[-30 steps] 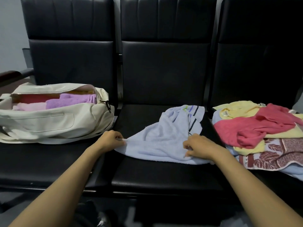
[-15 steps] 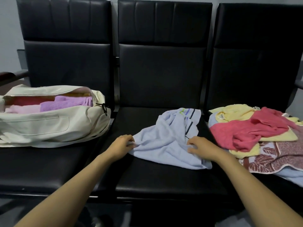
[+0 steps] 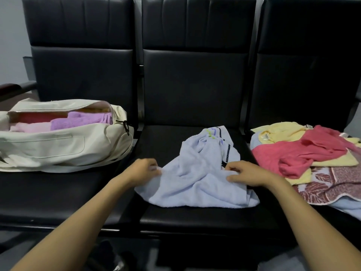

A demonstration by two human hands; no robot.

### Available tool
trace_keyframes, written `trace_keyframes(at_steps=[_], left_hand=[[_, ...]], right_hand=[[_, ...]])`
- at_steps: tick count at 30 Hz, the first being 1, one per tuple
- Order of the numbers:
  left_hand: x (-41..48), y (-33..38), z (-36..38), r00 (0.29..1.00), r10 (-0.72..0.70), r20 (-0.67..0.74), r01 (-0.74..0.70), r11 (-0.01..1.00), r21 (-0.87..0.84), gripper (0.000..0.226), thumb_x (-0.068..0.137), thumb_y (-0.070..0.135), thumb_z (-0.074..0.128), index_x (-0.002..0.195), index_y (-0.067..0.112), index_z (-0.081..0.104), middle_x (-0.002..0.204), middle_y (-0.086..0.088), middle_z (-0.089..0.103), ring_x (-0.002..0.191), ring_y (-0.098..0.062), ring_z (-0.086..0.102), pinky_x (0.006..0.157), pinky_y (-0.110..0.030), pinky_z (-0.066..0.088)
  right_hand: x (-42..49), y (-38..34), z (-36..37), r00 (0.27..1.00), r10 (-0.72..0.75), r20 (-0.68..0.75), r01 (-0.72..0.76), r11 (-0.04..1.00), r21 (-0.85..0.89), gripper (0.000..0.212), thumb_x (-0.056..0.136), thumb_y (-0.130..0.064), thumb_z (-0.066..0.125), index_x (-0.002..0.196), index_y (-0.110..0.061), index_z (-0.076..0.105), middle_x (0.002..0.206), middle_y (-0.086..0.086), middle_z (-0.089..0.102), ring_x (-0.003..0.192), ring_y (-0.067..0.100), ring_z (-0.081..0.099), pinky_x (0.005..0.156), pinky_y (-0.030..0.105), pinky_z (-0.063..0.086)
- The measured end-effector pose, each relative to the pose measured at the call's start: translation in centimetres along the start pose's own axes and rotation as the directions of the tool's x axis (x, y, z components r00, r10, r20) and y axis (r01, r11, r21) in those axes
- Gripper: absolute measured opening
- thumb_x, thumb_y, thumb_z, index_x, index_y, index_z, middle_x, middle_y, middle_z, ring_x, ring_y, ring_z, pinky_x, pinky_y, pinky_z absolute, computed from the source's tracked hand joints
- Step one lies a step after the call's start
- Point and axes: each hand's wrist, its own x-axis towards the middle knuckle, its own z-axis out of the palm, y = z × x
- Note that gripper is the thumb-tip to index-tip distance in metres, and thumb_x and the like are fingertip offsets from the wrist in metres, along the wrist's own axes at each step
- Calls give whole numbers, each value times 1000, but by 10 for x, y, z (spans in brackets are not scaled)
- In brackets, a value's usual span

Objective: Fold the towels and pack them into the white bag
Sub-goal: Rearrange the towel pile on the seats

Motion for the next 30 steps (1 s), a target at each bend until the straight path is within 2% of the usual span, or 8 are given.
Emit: trace_keyframes(at_steps=[2,4,9,12,15,18,26,30], left_hand=[[0,0,-18,997,-46,-60,30,967,-252,13,85,33,68,84,20,67,86,0,68,83,-12,61,65,-24,44],[1,-2,-31,998,-63,3,60,934,-353,12,84,32,71,81,20,69,84,1,68,84,-12,62,70,-24,44],[5,-5,-18,913,-290,287,253,954,158,40,85,48,62,77,9,67,70,2,54,68,-13,51,59,-22,38],[17,-1,-8,932,-346,107,308,913,269,62,88,68,41,90,11,65,96,-4,63,90,-22,59,81,-32,45],[31,8,6,965,-259,-39,261,962,81,46,97,49,43,82,10,61,92,-10,66,84,-25,59,71,-32,43],[43,21,26,970,-232,-73,239,964,119,29,94,39,55,95,11,63,97,-7,63,86,-22,57,72,-32,45],[76,37,52,956,-271,-116,273,962,5,24,90,42,62,93,18,64,103,-5,64,100,-24,57,92,-40,48],[83,41,50,943,-318,-95,314,948,-51,22,95,34,52,103,14,56,106,-8,59,100,-29,57,92,-43,48]], right_hand=[[-11,-2,-13,997,-23,76,5,972,237,9,89,-6,63,92,-14,67,86,-6,65,81,5,59,72,17,44],[-16,4,-18,994,-2,113,-25,972,232,11,89,-4,62,93,-12,69,86,-6,67,79,3,60,73,17,46],[0,19,-3,980,189,62,-186,982,-44,35,91,-29,63,59,-23,52,61,-9,46,61,10,40,62,26,33],[11,17,7,960,275,-62,-281,949,-144,43,98,-39,49,62,-16,44,64,-4,46,64,16,43,58,30,31],[24,10,18,924,310,-223,-342,932,-123,31,101,-36,41,92,-11,56,96,7,59,87,23,53,68,32,38],[38,7,29,897,313,-312,-380,907,-182,34,100,-32,43,120,-5,53,122,14,52,106,29,52,77,32,39],[70,-1,38,840,396,-372,-471,872,-134,20,96,-21,44,105,-8,55,119,14,56,110,33,50,76,32,39],[74,-3,25,811,432,-394,-467,884,9,32,99,-18,38,127,-5,44,126,19,53,114,35,51,79,34,39]])
